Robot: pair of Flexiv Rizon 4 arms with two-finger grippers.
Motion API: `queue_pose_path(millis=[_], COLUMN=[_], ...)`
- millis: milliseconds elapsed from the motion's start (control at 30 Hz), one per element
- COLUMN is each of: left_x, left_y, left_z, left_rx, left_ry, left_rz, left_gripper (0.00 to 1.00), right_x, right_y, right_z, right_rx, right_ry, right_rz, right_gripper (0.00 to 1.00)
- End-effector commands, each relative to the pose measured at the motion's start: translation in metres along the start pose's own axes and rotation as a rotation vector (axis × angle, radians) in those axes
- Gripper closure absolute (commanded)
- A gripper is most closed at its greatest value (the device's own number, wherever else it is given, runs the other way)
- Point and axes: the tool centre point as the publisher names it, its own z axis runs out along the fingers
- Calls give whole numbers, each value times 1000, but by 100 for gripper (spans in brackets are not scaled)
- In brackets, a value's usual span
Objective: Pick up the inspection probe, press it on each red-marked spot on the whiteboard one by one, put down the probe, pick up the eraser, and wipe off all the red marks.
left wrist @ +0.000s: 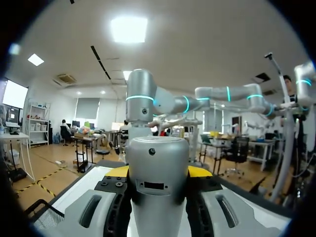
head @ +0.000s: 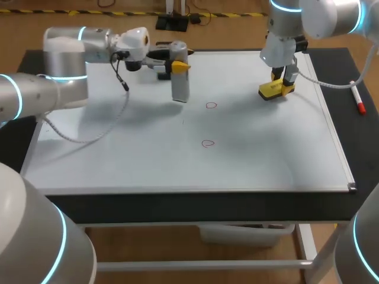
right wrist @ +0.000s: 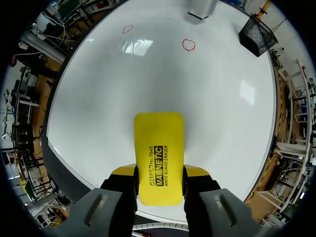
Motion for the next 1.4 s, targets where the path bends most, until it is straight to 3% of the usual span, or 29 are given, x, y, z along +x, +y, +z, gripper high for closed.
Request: queue_pose_path(millis=[33,600,1400], left_x=[-9,-11,-19], left_y=[3,11,29], left_z=[16,59,77], left_rx=[1,7,10], left_ry=[78,112,137], left_rz=[-5,-14,-27], left_gripper=[100,100,100], right_x=[0,0,0], right_y=[0,0,0], right_z=[-1,-1,-1], right_rx=[2,2,2], right_ry=[3,3,3], right_rz=[-1,-1,-1], right_gripper=[100,100,100])
